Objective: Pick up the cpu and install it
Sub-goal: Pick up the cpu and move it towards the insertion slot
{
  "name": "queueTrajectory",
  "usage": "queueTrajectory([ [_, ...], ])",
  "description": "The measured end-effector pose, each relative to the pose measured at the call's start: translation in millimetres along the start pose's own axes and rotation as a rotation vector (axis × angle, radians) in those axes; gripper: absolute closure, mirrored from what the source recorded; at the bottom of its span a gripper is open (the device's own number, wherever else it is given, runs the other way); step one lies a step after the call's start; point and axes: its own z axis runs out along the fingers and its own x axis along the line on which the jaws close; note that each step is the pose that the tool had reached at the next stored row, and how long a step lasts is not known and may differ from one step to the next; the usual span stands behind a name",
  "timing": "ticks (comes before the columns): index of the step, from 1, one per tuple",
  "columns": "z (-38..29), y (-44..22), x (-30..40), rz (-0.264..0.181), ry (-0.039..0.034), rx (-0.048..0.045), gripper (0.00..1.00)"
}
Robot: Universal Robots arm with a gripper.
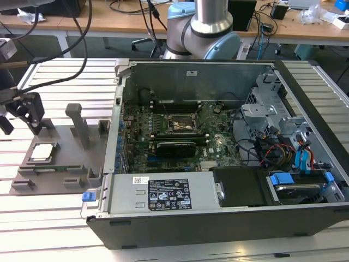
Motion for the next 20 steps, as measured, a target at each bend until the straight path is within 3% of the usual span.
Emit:
queueTrajectory([
  [7,4.1,0.5,-5.0,-0.02,-0.001,0.0006,0.34],
  [20,4.2,0.4,-5.2,-0.021,-0.0008,0.0007,0.34],
])
